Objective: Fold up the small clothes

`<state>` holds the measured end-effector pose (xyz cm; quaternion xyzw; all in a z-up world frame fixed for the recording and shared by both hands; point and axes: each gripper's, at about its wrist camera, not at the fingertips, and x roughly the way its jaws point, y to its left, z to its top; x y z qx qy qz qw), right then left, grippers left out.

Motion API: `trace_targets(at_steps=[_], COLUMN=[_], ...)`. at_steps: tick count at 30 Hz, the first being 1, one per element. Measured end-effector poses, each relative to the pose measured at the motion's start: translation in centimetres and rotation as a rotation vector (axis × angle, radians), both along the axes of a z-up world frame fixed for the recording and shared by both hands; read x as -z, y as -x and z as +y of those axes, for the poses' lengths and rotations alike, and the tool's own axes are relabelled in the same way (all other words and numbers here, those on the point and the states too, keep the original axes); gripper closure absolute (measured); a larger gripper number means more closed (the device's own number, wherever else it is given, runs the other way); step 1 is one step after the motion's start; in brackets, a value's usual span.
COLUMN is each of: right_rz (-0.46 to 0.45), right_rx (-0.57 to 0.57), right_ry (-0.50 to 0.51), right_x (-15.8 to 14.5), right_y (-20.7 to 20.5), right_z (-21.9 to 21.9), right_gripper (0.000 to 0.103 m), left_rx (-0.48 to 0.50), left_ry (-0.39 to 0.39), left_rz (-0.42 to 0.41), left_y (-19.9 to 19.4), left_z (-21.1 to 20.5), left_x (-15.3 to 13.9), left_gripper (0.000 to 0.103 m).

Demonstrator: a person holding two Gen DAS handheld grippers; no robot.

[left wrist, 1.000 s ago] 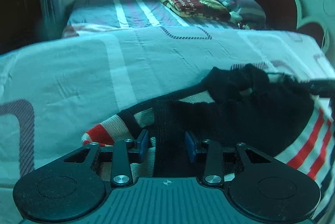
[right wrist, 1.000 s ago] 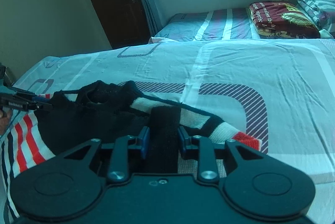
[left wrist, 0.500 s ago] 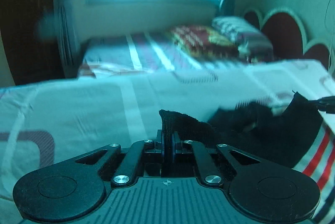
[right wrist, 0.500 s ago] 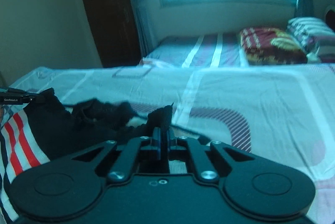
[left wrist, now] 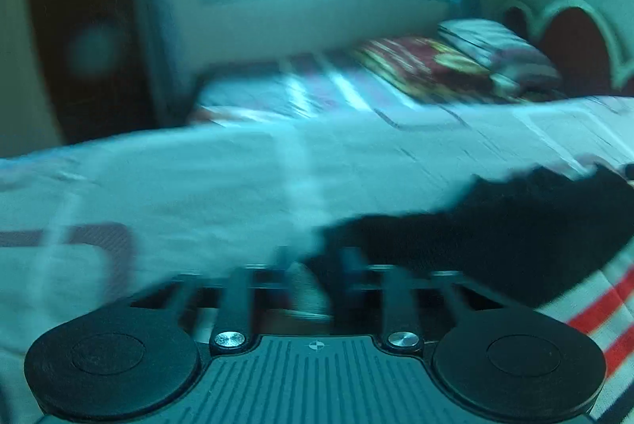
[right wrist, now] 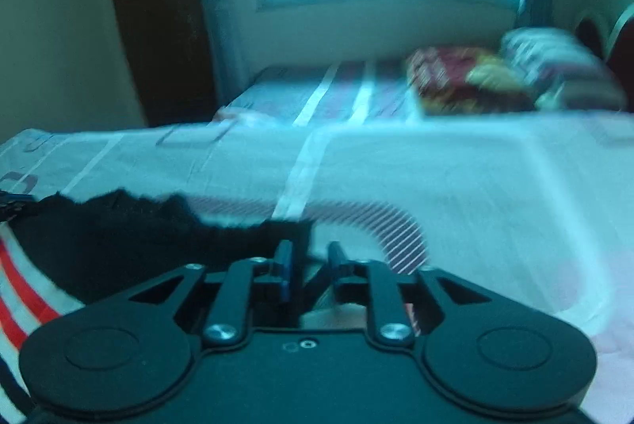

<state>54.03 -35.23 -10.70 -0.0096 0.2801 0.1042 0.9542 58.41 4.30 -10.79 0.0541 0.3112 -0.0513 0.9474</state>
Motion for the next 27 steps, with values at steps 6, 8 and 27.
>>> trace_targets(at_steps=[6,8,27], right_rz=[0.023,0.053,0.007], right_rx=[-0.316,-0.366,-0.291], right_ry=[0.083,0.141,0.058], right_x=[-1.0,0.6,-1.8], right_y=[0.8,-0.1,5.2], right_z=[6.9,10.3,6.1], right_gripper=[0.081,0.082,0.075], left_rx=[0.239,0.314,0.274], left_ry=[-0.064,-0.049,-0.011], left_rz=[-0.069,-0.022,0.011], left_y=[1.2,0.8,4.9], left_z=[-6.7,-9.8,-6.6], left_x=[-2.6,-1.7,-0.9], left_gripper=[0.024,0.024,0.017])
